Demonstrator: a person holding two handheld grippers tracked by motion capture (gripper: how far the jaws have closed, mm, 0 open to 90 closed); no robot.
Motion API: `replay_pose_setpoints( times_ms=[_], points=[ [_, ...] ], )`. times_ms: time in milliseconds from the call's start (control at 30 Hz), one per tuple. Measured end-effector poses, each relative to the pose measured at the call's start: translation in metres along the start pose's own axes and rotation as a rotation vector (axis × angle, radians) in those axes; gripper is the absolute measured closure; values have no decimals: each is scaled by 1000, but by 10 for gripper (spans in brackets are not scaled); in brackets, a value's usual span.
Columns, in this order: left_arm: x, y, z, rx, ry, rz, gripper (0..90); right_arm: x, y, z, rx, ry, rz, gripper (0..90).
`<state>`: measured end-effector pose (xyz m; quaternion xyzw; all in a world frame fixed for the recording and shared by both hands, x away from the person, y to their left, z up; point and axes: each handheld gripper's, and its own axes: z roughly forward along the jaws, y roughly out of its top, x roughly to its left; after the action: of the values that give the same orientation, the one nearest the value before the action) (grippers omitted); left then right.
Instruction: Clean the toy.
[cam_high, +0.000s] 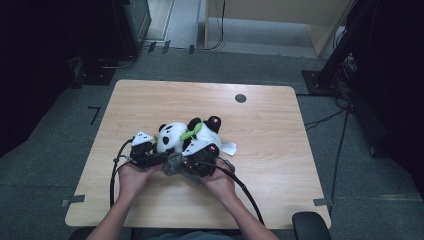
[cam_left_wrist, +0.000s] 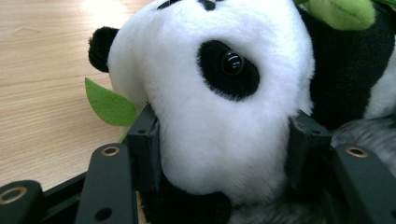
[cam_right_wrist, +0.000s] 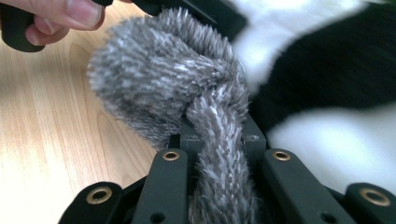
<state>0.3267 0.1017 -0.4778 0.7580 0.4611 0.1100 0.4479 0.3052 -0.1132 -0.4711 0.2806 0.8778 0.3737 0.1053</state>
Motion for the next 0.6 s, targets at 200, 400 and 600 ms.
replay_pose_setpoints(
  times_ms=[200, 400, 600],
  points=[
    [0, -1, 1, 2, -4, 2, 415, -7, -15, -22, -58, -22, 38, 783],
    [2, -1, 1, 4, -10, 0, 416, -11, -21, -40, -78, -40, 48, 785],
    [1, -1, 1, 8, -18, 0, 419, -34, -36, -64, -133, 21, 178, 785]
  ],
)
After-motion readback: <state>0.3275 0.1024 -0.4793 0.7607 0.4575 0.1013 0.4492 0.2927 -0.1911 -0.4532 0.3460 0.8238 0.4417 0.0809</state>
